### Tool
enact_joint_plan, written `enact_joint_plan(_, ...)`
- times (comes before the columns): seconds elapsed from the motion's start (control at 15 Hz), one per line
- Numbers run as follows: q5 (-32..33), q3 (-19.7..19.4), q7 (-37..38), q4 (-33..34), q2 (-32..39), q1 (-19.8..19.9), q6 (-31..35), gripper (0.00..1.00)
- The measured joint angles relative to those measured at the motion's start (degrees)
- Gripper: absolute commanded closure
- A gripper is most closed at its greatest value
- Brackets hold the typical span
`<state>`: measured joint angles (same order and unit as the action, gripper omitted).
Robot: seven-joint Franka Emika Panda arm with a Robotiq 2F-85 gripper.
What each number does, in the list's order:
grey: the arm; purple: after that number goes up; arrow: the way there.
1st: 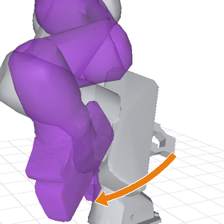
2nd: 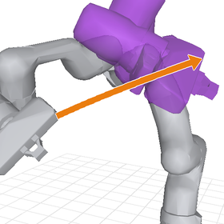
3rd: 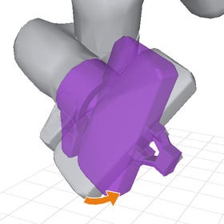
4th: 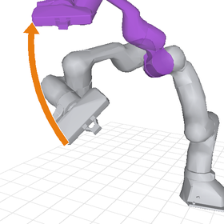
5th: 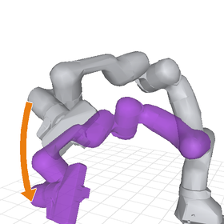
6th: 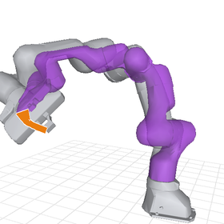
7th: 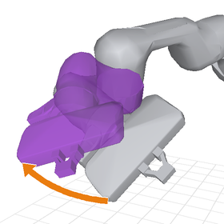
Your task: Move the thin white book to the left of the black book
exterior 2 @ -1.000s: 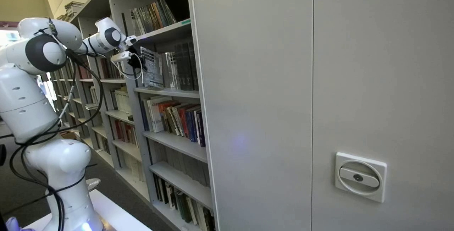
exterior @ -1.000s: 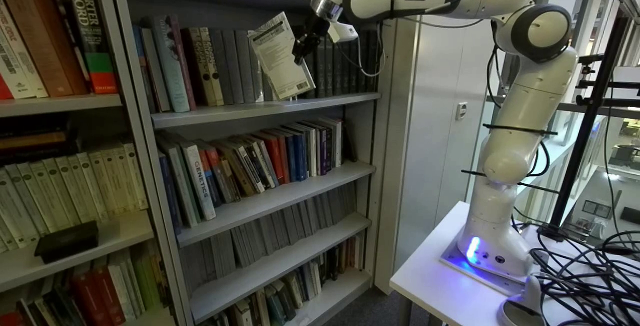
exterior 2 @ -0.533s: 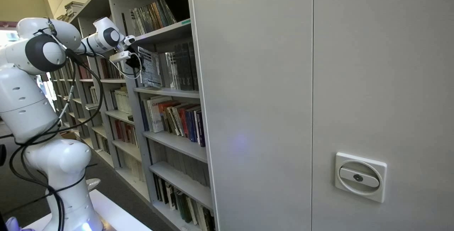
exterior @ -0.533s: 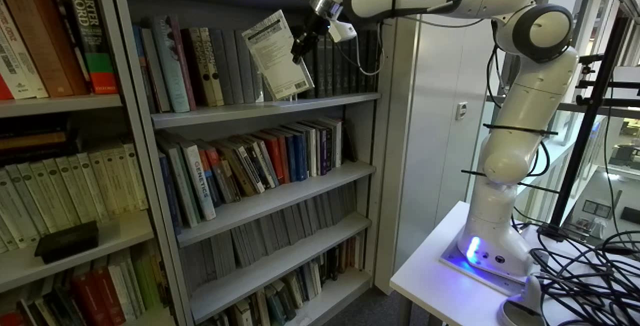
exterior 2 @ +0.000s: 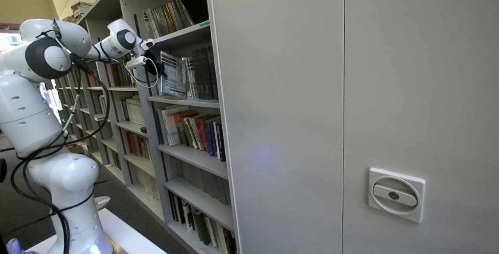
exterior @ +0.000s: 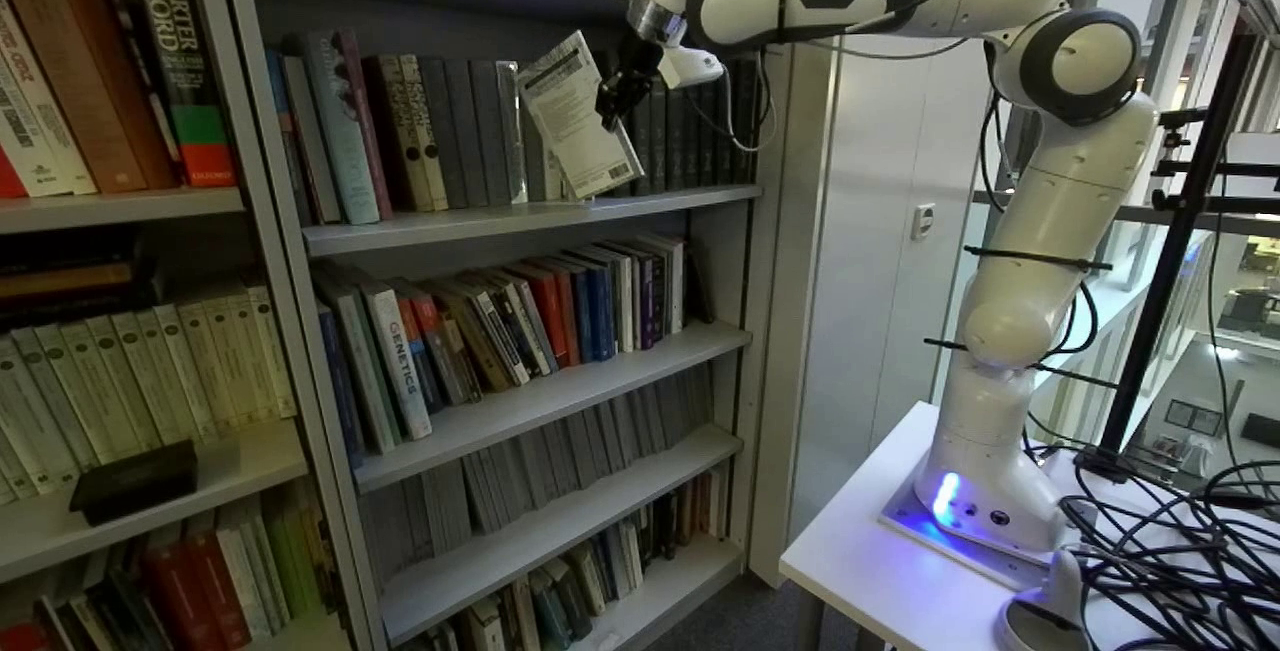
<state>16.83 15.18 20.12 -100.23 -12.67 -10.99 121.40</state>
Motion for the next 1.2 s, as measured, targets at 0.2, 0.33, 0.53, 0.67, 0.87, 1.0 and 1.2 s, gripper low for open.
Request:
enact_joint_plan(0.2, 1.5, -0.4, 5.8, 0.0, -2.1, 3.0, -3.0, 0.97)
enact_joint_plan(0.33, 2.8, -0.4, 9.8, 0.0, -3.8, 4.5, -5.1, 0.97)
enact_joint_plan(0.53, 3.9, -0.4, 14.1, -0.2, -6.0, 5.9, -7.8, 0.97)
enact_joint_plan(0.67, 4.2, -0.3, 16.0, -0.4, -6.9, 6.6, -9.0, 0.97)
enact_joint_plan(0.87, 4.8, -0.3, 18.1, -0.8, -7.9, 7.1, -10.1, 0.97)
enact_joint_plan(1.0, 5.0, -0.3, 19.1, -1.0, -8.3, 7.4, -10.9, 0.97)
enact_joint_plan(1.2, 5.0, -0.3, 20.5, -1.8, -9.3, 7.8, -11.1, 0.97)
